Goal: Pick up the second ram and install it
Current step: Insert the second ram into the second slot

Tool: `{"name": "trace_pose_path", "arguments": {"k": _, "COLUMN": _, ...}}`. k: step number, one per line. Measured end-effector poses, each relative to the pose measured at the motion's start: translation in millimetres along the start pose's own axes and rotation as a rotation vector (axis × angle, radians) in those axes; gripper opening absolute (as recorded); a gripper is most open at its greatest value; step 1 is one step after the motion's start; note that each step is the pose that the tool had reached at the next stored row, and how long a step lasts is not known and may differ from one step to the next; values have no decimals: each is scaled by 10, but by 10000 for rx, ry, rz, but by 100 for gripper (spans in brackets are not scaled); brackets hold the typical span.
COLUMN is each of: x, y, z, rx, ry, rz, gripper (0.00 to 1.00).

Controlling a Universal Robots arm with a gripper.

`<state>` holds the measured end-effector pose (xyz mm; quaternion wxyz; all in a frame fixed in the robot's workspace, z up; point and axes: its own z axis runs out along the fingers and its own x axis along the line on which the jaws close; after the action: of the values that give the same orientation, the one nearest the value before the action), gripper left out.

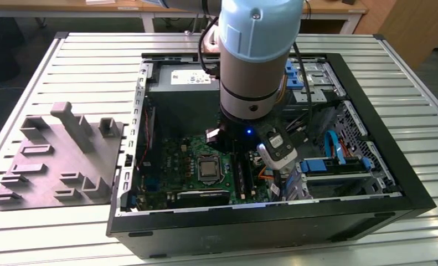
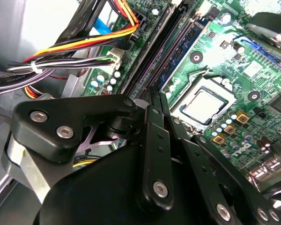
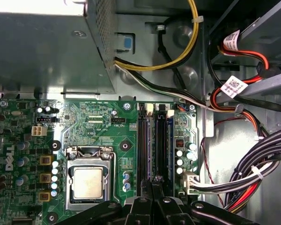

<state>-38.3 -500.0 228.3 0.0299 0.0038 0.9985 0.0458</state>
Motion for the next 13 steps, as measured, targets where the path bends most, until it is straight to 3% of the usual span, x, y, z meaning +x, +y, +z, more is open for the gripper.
{"name": "trace_pose_path", "arguments": {"k": 4, "x": 0, "y": 25, "z": 2, "rx": 84, "ry": -5, "rz": 48, "gripper": 12}}
{"name": "trace_pose_path", "arguments": {"k": 13, "x": 0, "y": 30, "z": 9, "rx": 102, "ry": -25, "rz": 269, "gripper": 12}}
